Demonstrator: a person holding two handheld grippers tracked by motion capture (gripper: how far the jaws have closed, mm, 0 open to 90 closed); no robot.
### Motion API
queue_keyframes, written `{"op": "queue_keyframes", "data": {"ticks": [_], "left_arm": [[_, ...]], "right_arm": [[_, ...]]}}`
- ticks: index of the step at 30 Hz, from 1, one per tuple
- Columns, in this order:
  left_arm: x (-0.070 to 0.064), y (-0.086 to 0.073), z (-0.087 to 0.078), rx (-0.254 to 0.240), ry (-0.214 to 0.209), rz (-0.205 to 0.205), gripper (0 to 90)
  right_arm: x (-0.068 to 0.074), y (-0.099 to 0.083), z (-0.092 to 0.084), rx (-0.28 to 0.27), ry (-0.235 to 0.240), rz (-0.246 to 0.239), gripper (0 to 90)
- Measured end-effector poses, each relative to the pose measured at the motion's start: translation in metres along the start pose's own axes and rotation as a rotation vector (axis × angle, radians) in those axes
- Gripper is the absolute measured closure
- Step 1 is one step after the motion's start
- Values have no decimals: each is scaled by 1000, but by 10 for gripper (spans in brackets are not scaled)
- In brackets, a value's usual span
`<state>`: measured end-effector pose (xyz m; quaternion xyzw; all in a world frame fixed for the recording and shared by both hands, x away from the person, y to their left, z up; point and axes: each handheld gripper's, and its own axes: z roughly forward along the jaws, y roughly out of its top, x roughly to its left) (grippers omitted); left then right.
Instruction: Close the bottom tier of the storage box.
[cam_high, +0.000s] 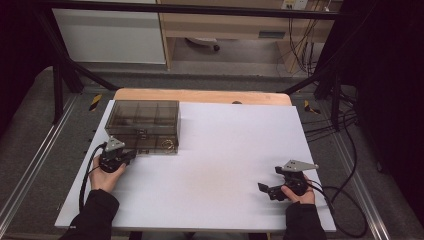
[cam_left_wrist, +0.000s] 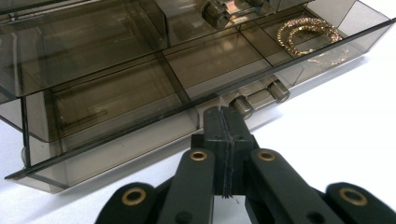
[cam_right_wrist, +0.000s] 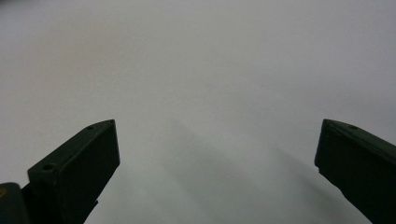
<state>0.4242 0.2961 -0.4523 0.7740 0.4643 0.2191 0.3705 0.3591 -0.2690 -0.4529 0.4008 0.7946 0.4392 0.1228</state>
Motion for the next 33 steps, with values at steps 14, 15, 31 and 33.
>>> {"op": "queue_keyframes", "data": {"ticks": [14, 15, 31, 33], "left_arm": [[1, 7, 6, 12, 26, 6, 899], [2, 7, 6, 10, 27, 4, 899], [5, 9, 12, -20, 37, 2, 899], [6, 9, 12, -23, 39, 3, 899]], "right_arm": [[0, 0, 0, 2, -1, -3, 5], [0, 0, 0, 1, 0, -2, 6], [0, 0, 0, 5, -1, 0, 5], [0, 0, 0, 2, 0, -1, 5]]}}
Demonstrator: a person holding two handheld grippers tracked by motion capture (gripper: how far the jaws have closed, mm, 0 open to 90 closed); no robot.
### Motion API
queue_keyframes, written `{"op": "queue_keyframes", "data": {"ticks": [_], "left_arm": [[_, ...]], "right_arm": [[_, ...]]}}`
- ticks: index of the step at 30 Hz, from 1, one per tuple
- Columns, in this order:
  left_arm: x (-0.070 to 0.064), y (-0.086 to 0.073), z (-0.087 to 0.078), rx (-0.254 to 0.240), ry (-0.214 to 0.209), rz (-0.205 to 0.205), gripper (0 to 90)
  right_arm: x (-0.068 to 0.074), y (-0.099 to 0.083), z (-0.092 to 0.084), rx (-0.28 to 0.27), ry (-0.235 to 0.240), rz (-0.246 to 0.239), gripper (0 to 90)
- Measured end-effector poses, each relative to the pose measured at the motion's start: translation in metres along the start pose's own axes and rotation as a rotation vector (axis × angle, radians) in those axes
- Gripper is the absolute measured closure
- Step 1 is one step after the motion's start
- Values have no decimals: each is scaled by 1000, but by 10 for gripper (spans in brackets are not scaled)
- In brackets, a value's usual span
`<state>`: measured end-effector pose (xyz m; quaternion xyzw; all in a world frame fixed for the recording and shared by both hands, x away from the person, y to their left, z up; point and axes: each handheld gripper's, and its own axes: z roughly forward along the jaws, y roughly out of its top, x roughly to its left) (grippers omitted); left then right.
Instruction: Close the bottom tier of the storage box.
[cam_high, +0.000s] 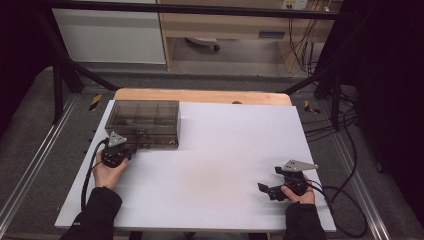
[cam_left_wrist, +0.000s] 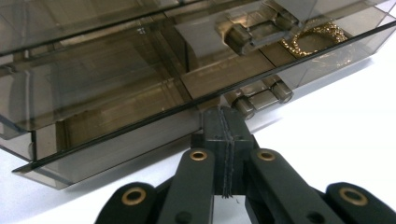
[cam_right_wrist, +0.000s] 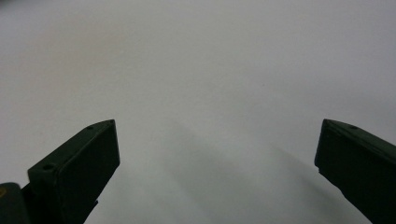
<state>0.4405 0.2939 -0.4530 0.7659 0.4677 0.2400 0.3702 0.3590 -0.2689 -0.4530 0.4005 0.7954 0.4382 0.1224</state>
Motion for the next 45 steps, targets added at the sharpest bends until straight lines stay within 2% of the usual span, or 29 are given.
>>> {"op": "queue_keyframes", "data": {"ticks": [17, 26, 31, 38, 42, 45], "left_arm": [[6, 1, 5, -27, 7, -18, 898], [5, 5, 8, -1, 13, 10, 899], [4, 5, 7, -2, 21, 7, 899], [-2, 4, -5, -6, -5, 17, 898], [-5, 2, -15, -13, -35, 15, 887], [-9, 0, -21, -11, -54, 34, 851]], "right_arm": [[0, 0, 0, -2, -1, -4, 5], [0, 0, 0, 2, -2, -1, 5], [0, 0, 0, 0, -1, -1, 5], [0, 0, 0, 1, -1, -2, 5], [0, 0, -1, -5, -3, -4, 5], [0, 0, -1, -3, -4, -5, 5]]}}
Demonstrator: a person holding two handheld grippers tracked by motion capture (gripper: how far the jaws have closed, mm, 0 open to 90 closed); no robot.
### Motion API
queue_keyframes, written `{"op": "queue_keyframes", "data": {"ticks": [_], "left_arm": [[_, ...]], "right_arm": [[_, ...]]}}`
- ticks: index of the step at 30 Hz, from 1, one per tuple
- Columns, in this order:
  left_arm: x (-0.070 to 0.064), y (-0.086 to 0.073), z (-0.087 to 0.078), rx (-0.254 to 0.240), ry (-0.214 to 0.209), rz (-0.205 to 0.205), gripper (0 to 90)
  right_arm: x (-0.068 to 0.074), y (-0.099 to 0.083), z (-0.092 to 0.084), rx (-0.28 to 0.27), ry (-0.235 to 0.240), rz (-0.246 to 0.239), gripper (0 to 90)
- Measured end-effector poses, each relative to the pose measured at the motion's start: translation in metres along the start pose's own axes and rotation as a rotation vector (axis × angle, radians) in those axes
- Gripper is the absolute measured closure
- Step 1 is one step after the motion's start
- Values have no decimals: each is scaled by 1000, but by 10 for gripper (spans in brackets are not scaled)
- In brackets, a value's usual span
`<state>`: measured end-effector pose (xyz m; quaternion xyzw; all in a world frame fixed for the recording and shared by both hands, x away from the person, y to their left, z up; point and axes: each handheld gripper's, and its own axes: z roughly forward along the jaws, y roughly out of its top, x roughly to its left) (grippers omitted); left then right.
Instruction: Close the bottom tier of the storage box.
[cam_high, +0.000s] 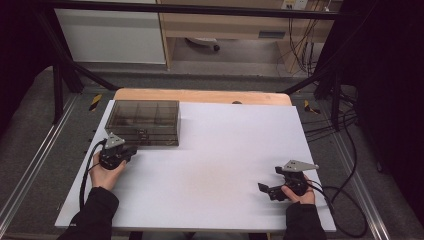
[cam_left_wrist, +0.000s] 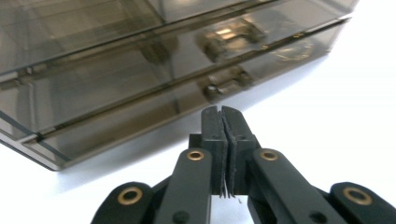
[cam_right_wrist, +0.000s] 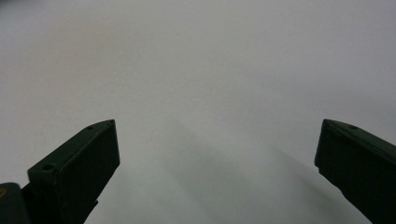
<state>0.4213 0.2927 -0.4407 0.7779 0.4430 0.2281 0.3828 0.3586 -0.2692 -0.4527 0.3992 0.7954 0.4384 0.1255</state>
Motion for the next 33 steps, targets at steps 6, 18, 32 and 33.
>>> {"op": "queue_keyframes", "data": {"ticks": [6, 18, 32, 33], "left_arm": [[-7, -8, -12, -14, -21, 11, 705], [-18, -20, -29, 4, -62, 27, 303], [-19, -38, -47, 22, -51, 48, 93], [-19, -39, -48, 23, -53, 51, 87]], "right_arm": [[0, 0, 0, 0, 1, 0, 5], [0, 0, 0, -1, 1, 0, 5], [1, 0, -1, 2, 5, 3, 5], [1, 0, -1, 2, 5, 2, 5]]}}
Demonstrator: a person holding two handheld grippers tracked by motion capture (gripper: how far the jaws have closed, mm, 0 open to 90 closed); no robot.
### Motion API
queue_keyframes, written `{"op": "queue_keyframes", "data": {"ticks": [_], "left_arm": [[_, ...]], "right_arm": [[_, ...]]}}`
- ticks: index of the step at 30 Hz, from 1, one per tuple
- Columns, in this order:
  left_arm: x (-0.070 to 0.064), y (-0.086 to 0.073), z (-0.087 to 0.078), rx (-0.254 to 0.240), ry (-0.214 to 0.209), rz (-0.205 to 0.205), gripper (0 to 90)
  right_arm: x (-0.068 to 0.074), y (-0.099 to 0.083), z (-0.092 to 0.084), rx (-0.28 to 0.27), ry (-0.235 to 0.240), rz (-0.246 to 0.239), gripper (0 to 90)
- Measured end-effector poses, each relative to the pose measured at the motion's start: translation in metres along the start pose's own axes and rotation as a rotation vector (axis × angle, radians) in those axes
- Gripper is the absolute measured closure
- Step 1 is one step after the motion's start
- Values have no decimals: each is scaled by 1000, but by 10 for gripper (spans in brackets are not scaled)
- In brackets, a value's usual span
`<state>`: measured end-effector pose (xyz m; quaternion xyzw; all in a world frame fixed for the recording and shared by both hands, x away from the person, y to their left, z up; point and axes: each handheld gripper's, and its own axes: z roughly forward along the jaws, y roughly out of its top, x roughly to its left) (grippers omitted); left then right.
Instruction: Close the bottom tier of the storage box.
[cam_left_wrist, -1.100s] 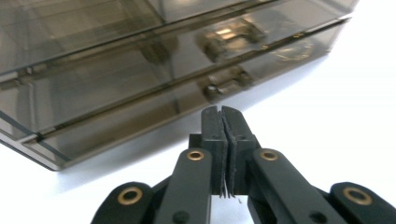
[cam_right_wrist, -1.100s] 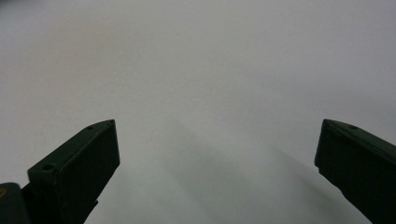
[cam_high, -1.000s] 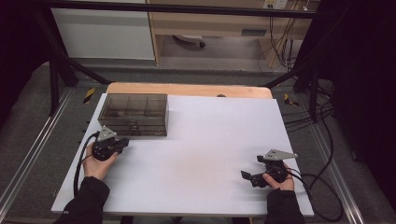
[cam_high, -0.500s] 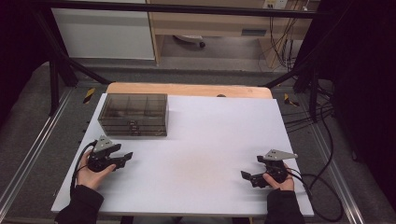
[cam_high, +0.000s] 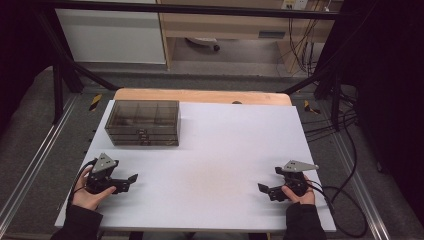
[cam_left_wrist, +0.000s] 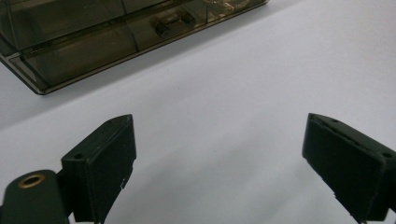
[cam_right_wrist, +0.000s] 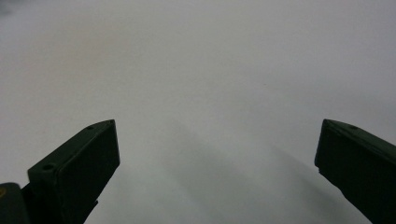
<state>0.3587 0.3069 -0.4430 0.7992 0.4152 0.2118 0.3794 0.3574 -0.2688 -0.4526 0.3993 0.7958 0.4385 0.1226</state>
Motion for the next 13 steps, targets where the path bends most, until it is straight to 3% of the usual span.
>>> {"op": "queue_keyframes", "data": {"ticks": [13], "left_arm": [[3, -7, 0, 4, -23, -8, 70]], "right_arm": [[1, 0, 1, 7, 6, 1, 5]]}}
